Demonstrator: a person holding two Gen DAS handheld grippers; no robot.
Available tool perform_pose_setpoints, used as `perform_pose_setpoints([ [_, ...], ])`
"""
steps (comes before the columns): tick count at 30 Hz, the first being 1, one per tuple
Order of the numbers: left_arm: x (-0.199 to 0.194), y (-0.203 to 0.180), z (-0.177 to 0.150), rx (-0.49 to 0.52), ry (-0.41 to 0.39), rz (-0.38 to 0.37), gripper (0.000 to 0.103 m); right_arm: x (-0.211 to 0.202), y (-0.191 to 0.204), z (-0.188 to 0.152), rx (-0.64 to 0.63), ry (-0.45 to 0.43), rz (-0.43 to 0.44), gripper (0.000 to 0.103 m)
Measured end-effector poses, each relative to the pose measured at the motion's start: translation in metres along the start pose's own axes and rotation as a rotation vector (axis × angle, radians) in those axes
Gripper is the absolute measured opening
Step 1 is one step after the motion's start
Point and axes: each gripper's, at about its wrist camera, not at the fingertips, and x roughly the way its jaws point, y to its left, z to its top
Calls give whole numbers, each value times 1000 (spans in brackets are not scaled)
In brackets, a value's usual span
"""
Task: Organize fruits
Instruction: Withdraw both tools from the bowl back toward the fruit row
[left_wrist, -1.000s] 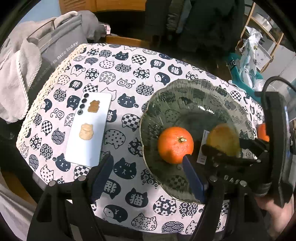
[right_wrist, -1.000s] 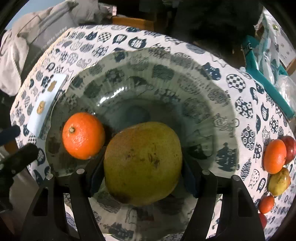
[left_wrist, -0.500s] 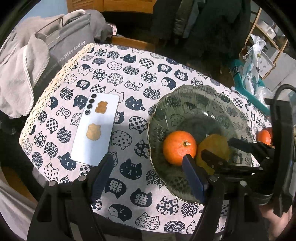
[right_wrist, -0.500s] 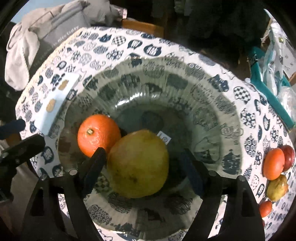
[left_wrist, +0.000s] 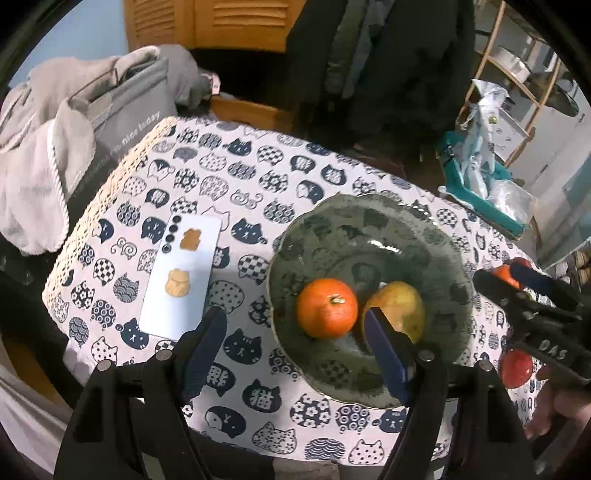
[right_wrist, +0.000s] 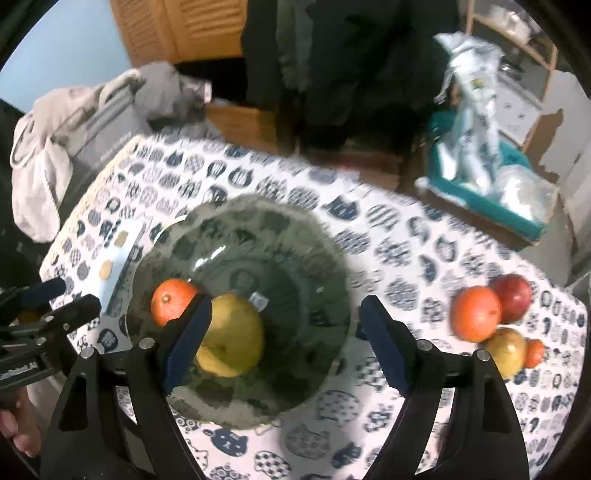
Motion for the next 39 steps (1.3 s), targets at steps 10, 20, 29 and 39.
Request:
perform_pose_setpoints([
  [10,-28,-36,2,62,-54,-54,78,-69,-35,-7,40,-118,-78,82],
  [20,-56,-70,1,119,-101,-96,78,-123,-72,-30,77,-190,-131,82],
  [29,-76,-112,-4,192,-138,-126,81,-164,-112,-61,115,-236,-189,82],
  [39,-85,-163,-13,275,-151,-147,88,-190,-148,-95,153,-262,-253,82],
])
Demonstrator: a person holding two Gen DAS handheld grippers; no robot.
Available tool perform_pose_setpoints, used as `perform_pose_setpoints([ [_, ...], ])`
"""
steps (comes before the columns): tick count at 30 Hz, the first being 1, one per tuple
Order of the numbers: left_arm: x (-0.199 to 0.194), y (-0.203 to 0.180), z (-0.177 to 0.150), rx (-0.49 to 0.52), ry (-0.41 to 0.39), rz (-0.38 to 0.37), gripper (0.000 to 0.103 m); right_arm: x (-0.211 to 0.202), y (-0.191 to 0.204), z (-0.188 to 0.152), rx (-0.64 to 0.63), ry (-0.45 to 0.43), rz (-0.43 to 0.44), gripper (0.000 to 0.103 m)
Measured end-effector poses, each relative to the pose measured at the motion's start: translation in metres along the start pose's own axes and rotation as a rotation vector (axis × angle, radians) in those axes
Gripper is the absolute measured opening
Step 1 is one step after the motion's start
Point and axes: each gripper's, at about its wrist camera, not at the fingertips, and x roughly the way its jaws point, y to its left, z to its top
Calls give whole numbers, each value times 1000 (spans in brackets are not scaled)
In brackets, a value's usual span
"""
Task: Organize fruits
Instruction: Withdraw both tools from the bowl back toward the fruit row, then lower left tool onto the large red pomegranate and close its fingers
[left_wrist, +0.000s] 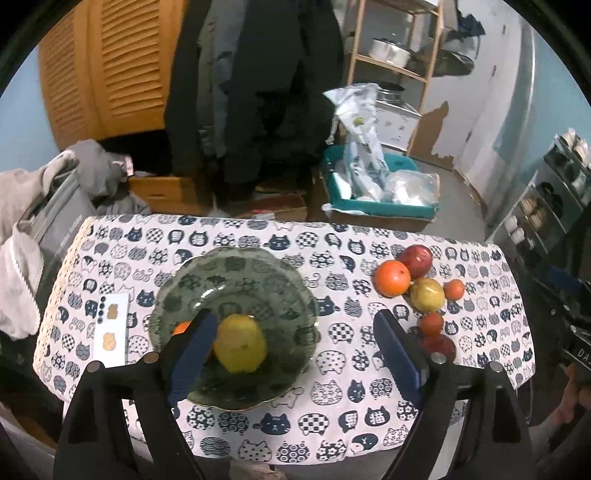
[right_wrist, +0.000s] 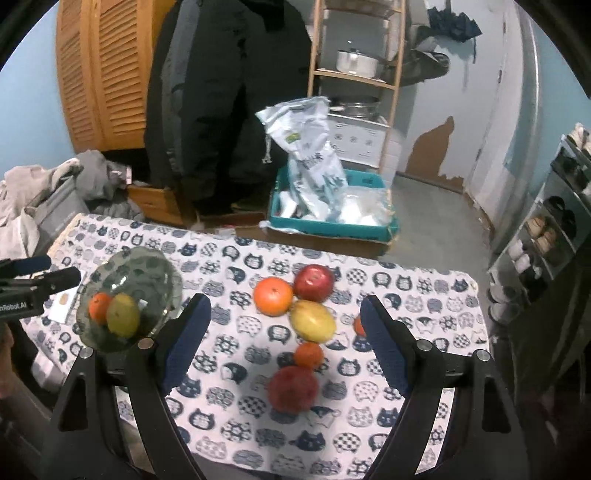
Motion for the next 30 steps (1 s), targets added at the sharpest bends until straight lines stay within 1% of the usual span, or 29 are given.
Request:
perform_pose_setpoints([
  [9,11,-44,2,75,26,-25,90,-2,-33,-14,42,17,-43,82],
  [17,25,-70,-2,113,58,-32,91,4,-57,-22,86,38,-72,82],
  [25,59,-98,-13,129,134,-49,92,30,-82,-37,125,108,-101,82],
  [30,86,-120,-22,150,183,-47,92,49,-95,-53,135,168,-115,82],
])
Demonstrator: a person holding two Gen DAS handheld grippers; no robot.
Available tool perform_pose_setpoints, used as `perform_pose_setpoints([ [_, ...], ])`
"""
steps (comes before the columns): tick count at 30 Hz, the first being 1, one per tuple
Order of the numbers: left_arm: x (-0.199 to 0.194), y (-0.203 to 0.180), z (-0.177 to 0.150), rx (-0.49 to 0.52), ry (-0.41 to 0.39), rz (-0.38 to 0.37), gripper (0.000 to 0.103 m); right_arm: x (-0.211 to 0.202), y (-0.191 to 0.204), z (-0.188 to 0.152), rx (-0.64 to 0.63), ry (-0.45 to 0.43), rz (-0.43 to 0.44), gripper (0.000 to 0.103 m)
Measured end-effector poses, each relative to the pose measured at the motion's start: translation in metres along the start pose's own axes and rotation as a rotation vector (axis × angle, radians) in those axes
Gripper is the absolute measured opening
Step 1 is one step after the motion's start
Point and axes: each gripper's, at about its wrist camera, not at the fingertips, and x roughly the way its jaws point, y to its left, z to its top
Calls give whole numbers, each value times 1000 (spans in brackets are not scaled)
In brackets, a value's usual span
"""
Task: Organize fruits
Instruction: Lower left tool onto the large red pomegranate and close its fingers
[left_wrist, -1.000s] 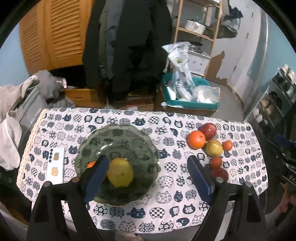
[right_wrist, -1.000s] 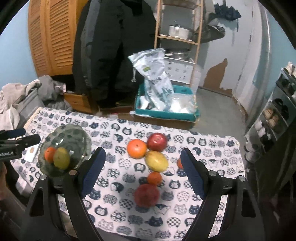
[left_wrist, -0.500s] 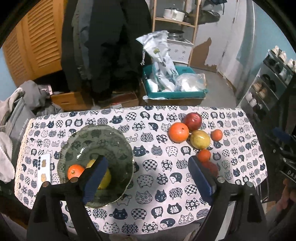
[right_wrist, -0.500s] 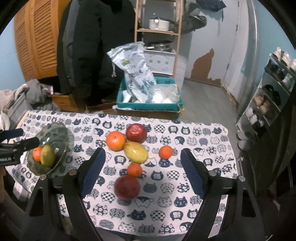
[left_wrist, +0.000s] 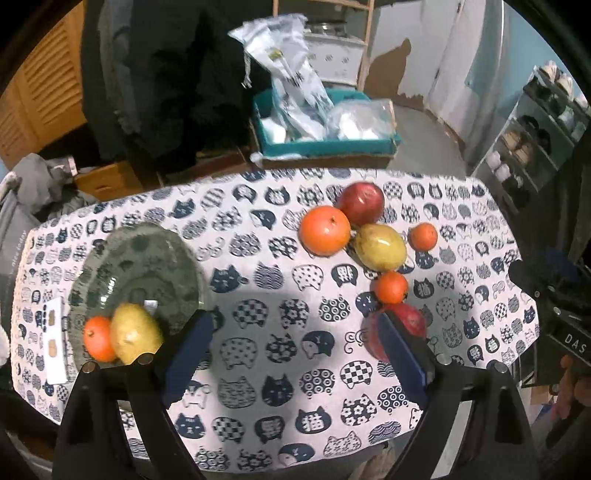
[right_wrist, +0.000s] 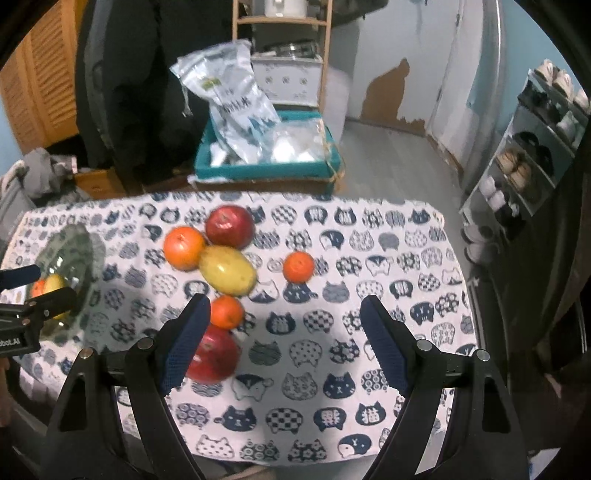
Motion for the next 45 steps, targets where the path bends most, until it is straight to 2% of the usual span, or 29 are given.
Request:
perform_pose_setpoints([
  [13,59,-48,-6,38,115,-37,92,46,-40,-25,70,135,-36,82],
  [24,95,-94,-19,100,186,-50,92,70,-68,-44,132,206,-62,82],
  [37,128,-110,-25,114,252,-59,92,97,-75,-60,168,269,-50,82],
  [40,132,-112,-26,126,258,-77,85,99,-73,-59,166,273,-46,82],
  [42,136,-113,-28,125,277,-103,76,100,-71,-58,163,273,-41,82],
  [45,137,-113,-29,129,277,-121,75,101,-67,-56,155,274,-31,82],
])
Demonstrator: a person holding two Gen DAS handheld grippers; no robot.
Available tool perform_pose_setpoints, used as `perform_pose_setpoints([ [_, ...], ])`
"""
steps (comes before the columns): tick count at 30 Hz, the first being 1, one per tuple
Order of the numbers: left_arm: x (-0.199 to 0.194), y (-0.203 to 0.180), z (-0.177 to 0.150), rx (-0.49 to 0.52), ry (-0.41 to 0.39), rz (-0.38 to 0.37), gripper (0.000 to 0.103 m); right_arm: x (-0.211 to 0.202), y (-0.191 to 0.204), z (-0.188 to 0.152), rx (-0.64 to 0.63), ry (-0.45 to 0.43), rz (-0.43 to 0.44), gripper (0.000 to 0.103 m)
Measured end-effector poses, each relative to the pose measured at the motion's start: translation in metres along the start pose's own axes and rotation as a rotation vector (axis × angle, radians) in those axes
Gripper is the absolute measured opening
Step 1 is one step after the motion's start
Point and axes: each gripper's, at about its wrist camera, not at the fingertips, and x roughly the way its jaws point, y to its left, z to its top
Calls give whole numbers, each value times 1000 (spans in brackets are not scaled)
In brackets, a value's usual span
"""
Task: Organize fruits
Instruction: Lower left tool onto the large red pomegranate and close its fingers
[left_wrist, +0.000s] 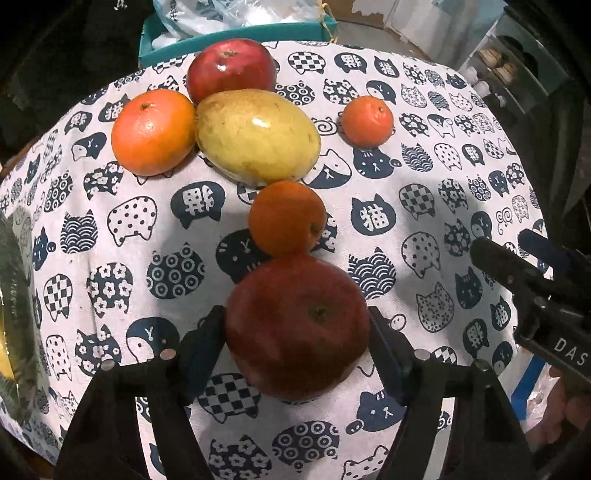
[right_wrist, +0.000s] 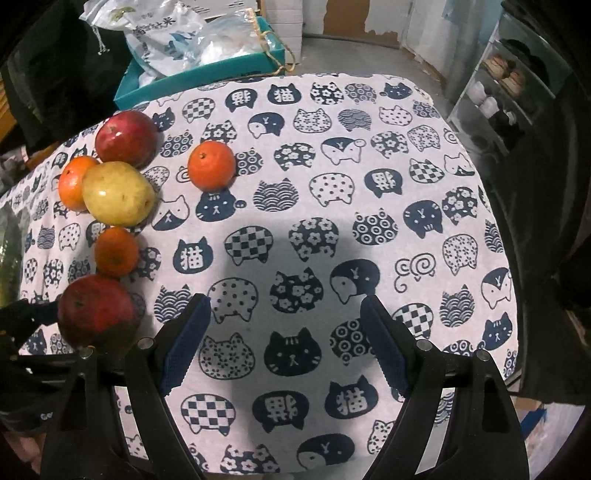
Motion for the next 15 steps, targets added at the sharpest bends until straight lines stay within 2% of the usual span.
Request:
perform_pose_setpoints([
  [7,-14,18,-7,0,-26,22,75,7,19,5,-39,6,40,82],
  [15,-30,64,-7,-69,-68,68,75,17,47,17,-51,11,129,82],
])
